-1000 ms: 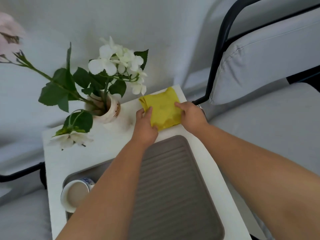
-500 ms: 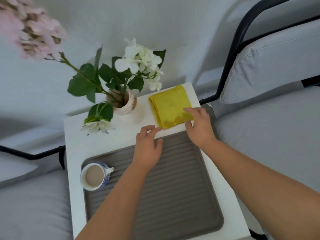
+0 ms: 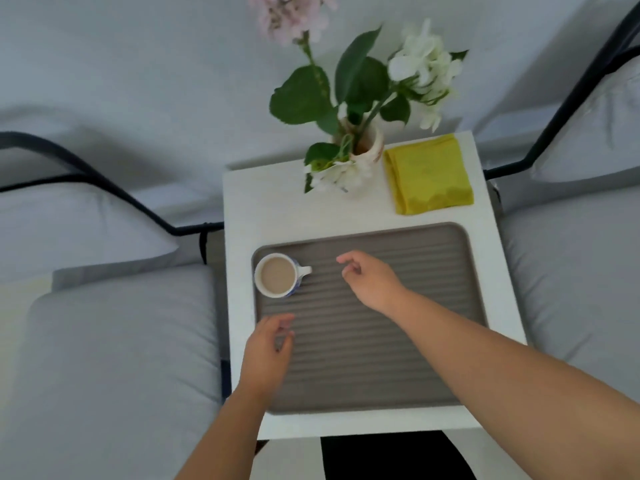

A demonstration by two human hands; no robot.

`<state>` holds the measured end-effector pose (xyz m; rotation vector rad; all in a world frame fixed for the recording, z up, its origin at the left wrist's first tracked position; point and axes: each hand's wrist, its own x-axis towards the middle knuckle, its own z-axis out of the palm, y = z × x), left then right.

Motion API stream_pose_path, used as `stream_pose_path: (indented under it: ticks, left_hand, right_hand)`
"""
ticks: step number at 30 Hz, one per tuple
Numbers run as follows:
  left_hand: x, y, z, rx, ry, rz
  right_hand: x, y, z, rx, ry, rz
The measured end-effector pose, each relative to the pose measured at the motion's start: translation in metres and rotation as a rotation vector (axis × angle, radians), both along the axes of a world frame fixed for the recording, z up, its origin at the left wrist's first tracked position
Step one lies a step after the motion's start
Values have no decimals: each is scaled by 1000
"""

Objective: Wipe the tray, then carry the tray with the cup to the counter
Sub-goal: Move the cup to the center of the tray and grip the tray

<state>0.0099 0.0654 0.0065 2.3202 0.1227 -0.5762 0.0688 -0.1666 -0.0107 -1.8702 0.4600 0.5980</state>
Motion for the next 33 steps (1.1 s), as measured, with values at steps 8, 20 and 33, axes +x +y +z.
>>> stream_pose_path:
  ticks: [8,20,33]
  left_hand:
    - [33,21,-14,-133,6,386]
    - [63,21,-28,-179,-60,212]
    - [20,-22,-26,-289,28,128]
  right_hand:
    - [29,51,-9,54,91,0]
    - [22,62,-16,-74,108,155]
    - [-42,8,-13,-104,124,65]
